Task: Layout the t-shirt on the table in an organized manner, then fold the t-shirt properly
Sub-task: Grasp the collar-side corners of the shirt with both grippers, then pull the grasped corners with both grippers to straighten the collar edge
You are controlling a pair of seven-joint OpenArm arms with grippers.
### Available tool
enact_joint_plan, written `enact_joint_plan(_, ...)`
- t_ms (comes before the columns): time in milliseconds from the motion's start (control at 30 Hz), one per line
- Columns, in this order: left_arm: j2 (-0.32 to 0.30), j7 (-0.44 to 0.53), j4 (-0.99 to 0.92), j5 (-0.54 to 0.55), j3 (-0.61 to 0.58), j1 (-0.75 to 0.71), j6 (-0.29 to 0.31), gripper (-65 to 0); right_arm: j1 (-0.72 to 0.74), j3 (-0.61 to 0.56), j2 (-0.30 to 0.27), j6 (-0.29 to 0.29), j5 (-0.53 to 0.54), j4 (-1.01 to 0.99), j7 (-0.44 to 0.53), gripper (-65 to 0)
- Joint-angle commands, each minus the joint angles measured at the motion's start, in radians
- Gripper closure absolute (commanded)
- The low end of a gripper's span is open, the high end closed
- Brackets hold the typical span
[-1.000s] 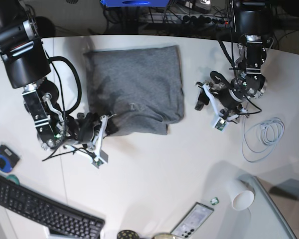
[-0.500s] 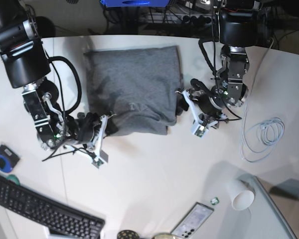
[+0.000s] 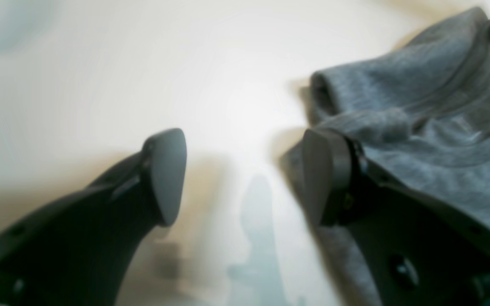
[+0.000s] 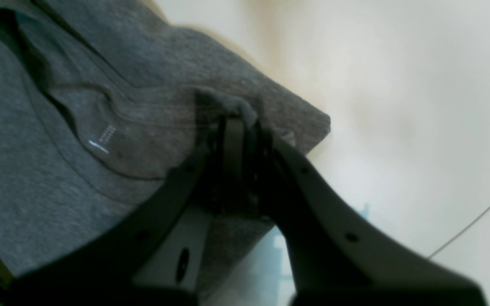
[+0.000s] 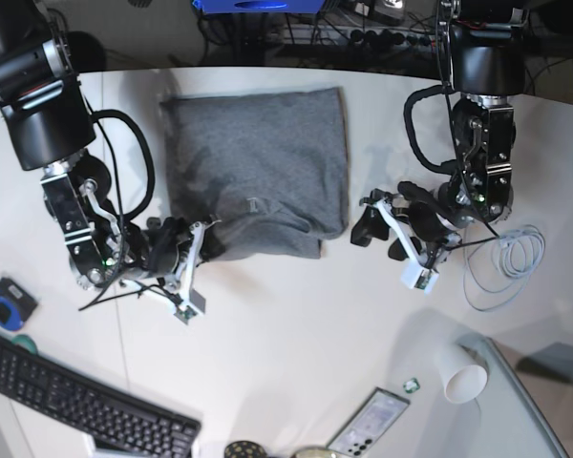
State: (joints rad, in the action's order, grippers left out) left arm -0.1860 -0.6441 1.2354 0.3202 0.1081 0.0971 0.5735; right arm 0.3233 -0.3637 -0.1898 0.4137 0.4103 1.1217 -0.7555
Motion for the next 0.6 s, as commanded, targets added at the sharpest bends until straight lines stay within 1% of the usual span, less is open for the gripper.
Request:
enact_joint_plan(0, -0.007, 0.019, -0.016, 0.038, 0.002, 0.028, 0.001, -42.0, 0.029, 0.007, -0.003, 0.007, 0.006, 0.018, 0.015, -3.6)
enact_joint_plan(100, 0.006, 0.028, -0.098, 0.076, -0.048, 0.066, 0.001, -42.0, 0.029, 0.007, -0.003, 0.007, 0.006, 0.018, 0.014, -3.6)
enact_joint_plan(233, 0.013, 0.111, -0.159, 0.075, -0.137, 0.080, 0.001, -42.0, 0.029, 0.007, -0.001, 0.007, 0.006, 0.018, 0.014, -3.6)
enact_joint_plan(333, 0.015, 0.135, -0.217, 0.075, -0.198, 0.105, 0.001, -41.3, 0.029, 0.007, -0.001, 0.007, 0.006, 0.019, 0.014, -3.6)
enact_joint_plan(433, 0.016, 0.143, -0.286, 0.072, -0.204, 0.115, -0.002, -41.0, 0.029, 0.007, -0.003, 0.007, 0.006, 0.019, 0.014, -3.6)
enact_joint_plan(467, 0.016, 0.160, -0.289, 0.072, -0.206, 0.115, -0.002, -40.2, 0.029, 0.007, -0.003, 0.007, 0.006, 0.019, 0.014, -3.6)
enact_joint_plan(500, 0.016, 0.178, -0.291, 0.072, -0.206, 0.114, -0.004, -37.7, 0.029, 0.007, -0.003, 0.006, 0.006, 0.019, 0.014, -3.6)
enact_joint_plan(533, 0.015, 0.191, -0.291, 0.072, -0.206, 0.112, -0.004, -33.6, 0.029, 0.007, -0.003, 0.006, 0.006, 0.019, 0.014, -3.6)
enact_joint_plan(567, 0.013, 0.195, -0.291, 0.072, -0.206, 0.111, -0.004, -27.3, 0.029, 0.007, -0.003, 0.006, 0.006, 0.019, 0.014, -3.6)
